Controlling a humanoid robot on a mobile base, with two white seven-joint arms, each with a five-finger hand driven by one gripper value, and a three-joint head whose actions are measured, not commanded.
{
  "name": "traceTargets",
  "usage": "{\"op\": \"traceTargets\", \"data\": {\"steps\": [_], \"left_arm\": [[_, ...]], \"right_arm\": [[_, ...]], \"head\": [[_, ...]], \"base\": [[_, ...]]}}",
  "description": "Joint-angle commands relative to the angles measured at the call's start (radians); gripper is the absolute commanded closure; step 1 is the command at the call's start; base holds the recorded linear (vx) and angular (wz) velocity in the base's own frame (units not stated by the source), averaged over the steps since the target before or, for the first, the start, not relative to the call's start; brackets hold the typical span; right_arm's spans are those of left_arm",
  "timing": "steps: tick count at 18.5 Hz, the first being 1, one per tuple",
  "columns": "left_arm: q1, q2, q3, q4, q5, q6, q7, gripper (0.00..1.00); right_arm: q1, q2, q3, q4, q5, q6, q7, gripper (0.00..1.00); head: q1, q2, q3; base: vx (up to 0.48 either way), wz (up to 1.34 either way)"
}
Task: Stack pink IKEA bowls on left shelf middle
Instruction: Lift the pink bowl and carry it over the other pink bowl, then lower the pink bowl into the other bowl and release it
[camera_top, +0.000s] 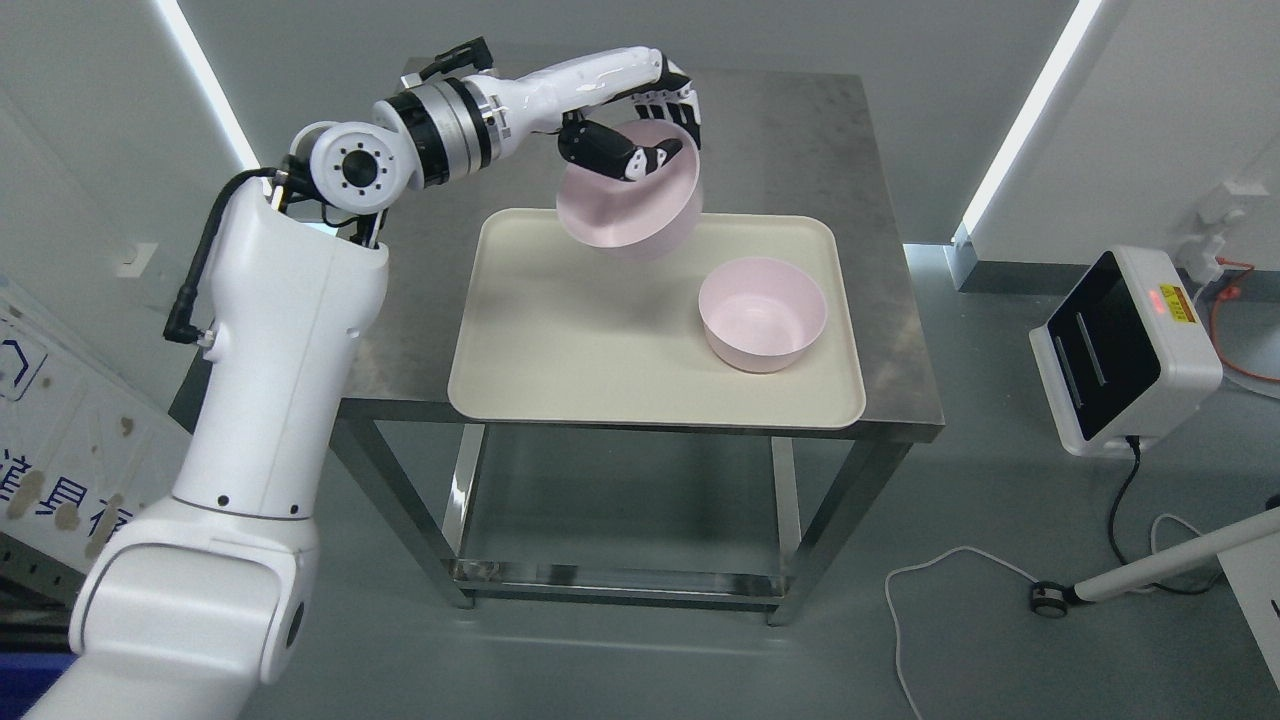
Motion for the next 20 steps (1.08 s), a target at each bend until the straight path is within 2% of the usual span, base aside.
{"op": "traceTargets", "data": {"steps": [1, 3, 7, 13, 20], "left_arm": [[-0.033, -0.032, -0.492, -0.048, -0.007, 0.064, 0.174, 0.99], [-0.032, -0.032, -0.578, -0.039, -0.001, 0.084, 0.176, 0.98], [-0.033, -0.032, -0.624, 0.035, -0.013, 0.084, 0.128, 0.98], [-0.038, -0.032, -0.615, 0.083, -0.013, 0.087, 0.13, 0.98], [-0.121, -0.032, -0.527, 0.132, -0.01, 0.089, 0.14, 0.97]], "right_arm": [[0.029, -0.017, -0.011, -0.034, 0.0, -0.001, 0.0, 0.0], [0.029, -0.017, -0.012, -0.034, 0.0, 0.001, 0.0, 0.0], [0.029, -0.017, -0.011, -0.034, 0.0, 0.001, 0.0, 0.0], [0.029, -0.017, -0.011, -0.034, 0.0, 0.001, 0.0, 0.0], [0.029, -0.017, -0.012, -0.034, 0.0, 0.001, 0.0, 0.0]], "head": [[0.0, 0.0, 0.0], [0.0, 0.0, 0.0], [0.0, 0.0, 0.0], [0.0, 0.0, 0.0], [0.0, 0.0, 0.0]], "base": [[0.0, 0.0], [0.0, 0.0], [0.0, 0.0], [0.0, 0.0], [0.0, 0.0]]}}
